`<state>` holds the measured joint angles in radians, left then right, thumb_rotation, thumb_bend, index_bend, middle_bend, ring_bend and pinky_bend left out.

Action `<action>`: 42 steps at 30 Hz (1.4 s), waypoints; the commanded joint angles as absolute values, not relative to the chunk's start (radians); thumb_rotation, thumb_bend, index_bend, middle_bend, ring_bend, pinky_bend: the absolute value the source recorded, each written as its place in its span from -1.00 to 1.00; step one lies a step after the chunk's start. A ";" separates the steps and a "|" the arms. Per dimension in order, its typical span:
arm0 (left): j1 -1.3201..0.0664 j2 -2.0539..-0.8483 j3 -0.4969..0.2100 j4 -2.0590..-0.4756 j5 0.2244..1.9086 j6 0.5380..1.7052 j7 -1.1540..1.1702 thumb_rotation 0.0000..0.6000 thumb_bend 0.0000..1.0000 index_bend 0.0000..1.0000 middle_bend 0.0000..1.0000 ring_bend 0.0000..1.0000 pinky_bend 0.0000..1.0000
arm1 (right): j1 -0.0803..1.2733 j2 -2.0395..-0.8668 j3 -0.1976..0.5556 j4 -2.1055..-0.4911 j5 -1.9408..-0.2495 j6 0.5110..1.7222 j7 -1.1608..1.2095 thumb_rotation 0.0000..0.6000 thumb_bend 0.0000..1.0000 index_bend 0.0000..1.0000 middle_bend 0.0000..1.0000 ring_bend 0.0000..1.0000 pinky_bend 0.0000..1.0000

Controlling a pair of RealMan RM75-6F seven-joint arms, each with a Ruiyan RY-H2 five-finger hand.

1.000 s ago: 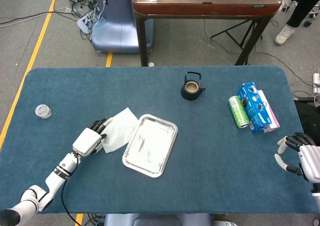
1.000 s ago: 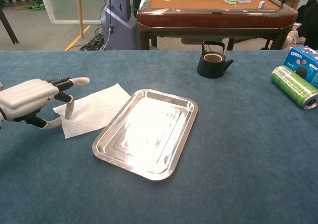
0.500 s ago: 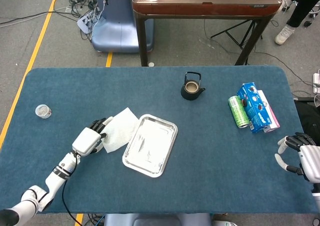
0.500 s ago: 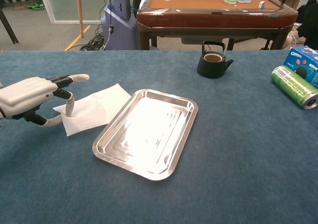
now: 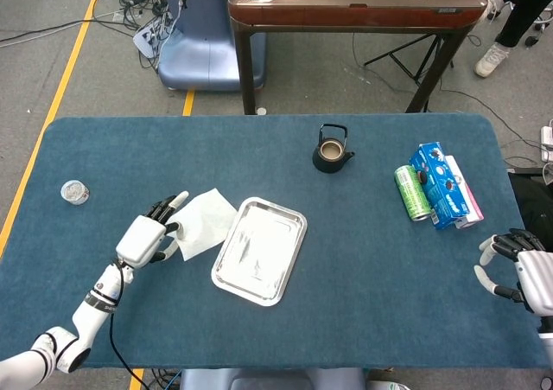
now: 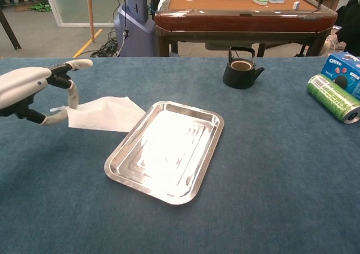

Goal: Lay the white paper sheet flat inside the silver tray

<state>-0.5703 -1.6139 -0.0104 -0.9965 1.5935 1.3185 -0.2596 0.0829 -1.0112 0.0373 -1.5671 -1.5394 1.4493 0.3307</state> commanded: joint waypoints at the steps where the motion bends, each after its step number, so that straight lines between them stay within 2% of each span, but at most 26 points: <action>1: -0.563 -1.579 -0.045 -1.054 1.553 1.309 -0.228 1.00 0.09 0.32 -1.00 -1.00 -0.73 | 0.083 -1.011 0.037 -1.567 -1.539 1.449 0.330 1.00 -0.34 0.15 -0.15 -0.40 -0.69; 12: -0.546 -1.576 -0.121 -1.126 1.478 1.323 -0.225 1.00 0.28 0.40 -0.95 -1.00 -0.67 | 0.083 -1.010 0.039 -1.566 -1.536 1.449 0.334 1.00 -0.34 0.15 -0.15 -0.40 -0.69; 24: -0.544 -1.571 -0.189 -1.172 1.406 1.312 -0.189 1.00 0.32 0.43 -0.89 -1.00 -0.63 | 0.081 -1.008 0.040 -1.565 -1.536 1.453 0.340 1.00 -0.34 0.15 -0.15 -0.40 -0.69; 42: -0.579 -1.558 -0.207 -1.290 1.460 1.333 -0.121 1.00 0.32 0.43 -0.88 -1.00 -0.62 | 0.081 -1.008 0.040 -1.566 -1.537 1.453 0.339 1.00 -0.34 0.15 -0.14 -0.40 -0.69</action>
<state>-0.5759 -1.5584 -0.2072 -1.2806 1.4546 1.3306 -0.1297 0.0810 -1.0082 0.0396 -1.5664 -1.5371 1.4531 0.3393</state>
